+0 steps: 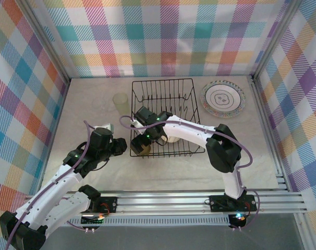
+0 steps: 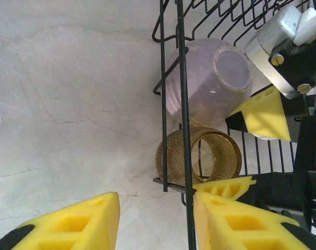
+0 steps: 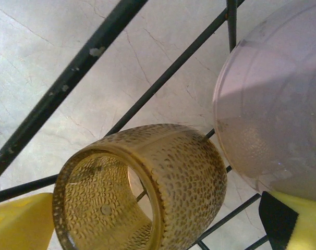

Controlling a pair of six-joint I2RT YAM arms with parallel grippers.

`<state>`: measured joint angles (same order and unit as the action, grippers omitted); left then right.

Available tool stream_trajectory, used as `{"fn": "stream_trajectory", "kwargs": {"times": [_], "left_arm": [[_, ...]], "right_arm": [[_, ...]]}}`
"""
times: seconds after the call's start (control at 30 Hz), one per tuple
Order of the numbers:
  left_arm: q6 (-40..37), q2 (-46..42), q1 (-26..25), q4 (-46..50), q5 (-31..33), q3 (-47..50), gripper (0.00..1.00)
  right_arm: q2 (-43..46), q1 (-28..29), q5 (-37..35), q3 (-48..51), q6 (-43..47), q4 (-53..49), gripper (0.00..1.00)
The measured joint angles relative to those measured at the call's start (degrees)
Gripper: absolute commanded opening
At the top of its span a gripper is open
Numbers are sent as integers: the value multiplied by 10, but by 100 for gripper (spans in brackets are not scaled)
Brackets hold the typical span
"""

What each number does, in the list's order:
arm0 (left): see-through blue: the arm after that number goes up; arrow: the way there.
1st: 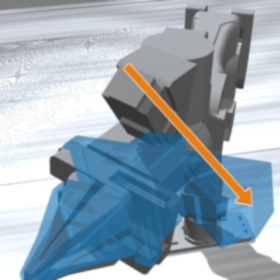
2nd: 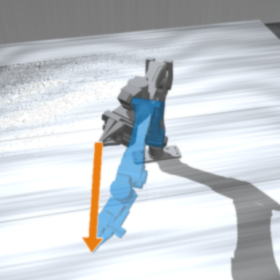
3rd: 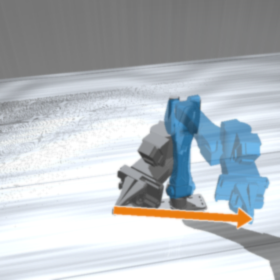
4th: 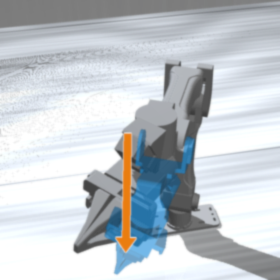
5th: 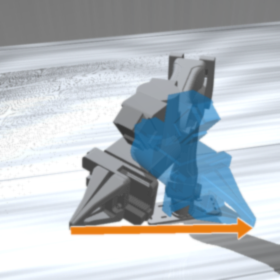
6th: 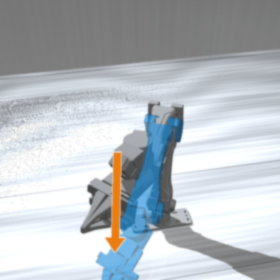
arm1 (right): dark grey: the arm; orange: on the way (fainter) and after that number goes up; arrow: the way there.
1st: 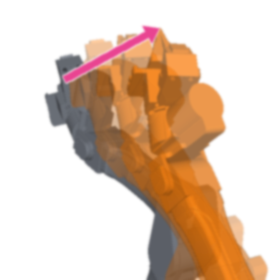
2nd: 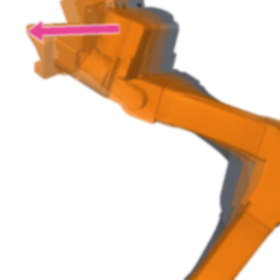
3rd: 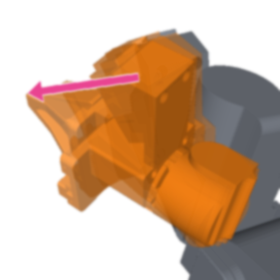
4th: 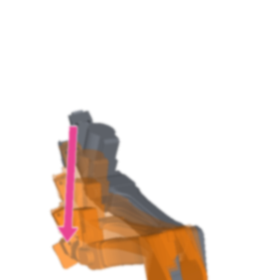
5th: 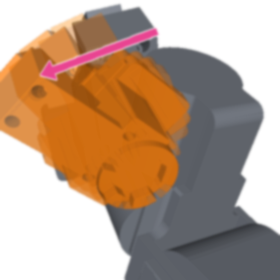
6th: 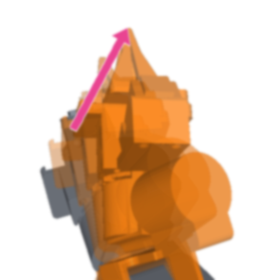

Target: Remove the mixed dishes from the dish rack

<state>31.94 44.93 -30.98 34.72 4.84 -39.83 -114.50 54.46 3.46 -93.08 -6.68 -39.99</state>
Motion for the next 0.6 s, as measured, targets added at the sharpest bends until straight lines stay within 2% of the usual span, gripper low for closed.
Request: {"fn": "stream_trajectory", "kwargs": {"times": [0.43,0.6], "left_arm": [[0,-1,2,2,0,3,43],[-3,-5,4,7,0,3,46]], "right_arm": [[-1,3,-30,14,-5,25,68],[5,3,-30,19,-9,42,56]]}}
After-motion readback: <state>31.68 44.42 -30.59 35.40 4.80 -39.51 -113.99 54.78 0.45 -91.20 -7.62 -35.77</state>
